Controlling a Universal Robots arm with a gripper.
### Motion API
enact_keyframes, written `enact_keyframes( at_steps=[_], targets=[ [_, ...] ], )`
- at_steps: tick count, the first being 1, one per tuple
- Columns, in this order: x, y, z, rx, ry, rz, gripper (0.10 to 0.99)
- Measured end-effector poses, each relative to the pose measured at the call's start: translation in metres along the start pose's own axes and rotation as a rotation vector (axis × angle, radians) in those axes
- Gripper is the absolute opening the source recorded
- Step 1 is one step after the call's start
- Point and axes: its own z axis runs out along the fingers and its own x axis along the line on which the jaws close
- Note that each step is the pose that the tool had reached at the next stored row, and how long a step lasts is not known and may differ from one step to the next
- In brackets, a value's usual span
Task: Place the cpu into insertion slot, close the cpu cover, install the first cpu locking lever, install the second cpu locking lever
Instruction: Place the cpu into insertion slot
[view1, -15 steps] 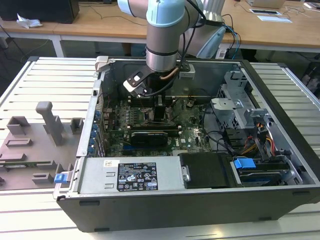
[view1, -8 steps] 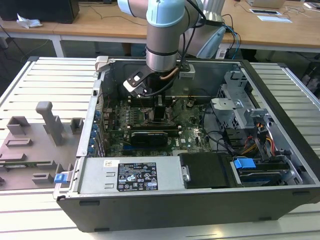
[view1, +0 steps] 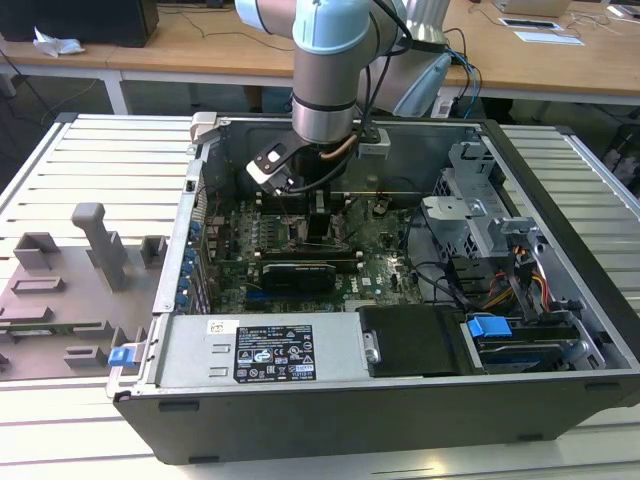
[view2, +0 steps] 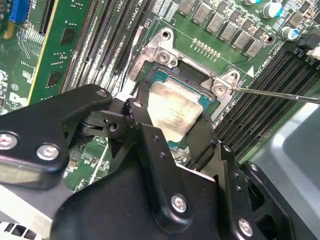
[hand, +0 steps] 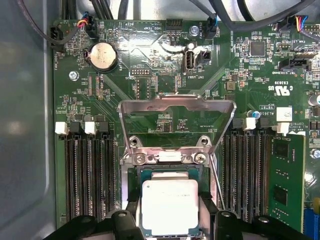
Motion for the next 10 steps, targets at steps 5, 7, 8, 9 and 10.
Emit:
enact_keyframes(
  at_steps=[5,7,8,9,10],
  targets=[
    [-0.0003,-0.0001,-0.0101,0.000,-0.0001,0.000,0.620],
    [0.0010,-0.0001,-0.0273,0.000,0.0001,0.000,0.620],
    [0.0015,-0.0001,-0.0280,0.000,-0.0001,0.000,0.475],
    [0.0018,-0.0002,-0.0283,0.000,-0.0001,0.000,0.416],
    [0.0021,-0.0002,-0.0285,0.000,-0.0001,0.000,0.294]
  ],
)
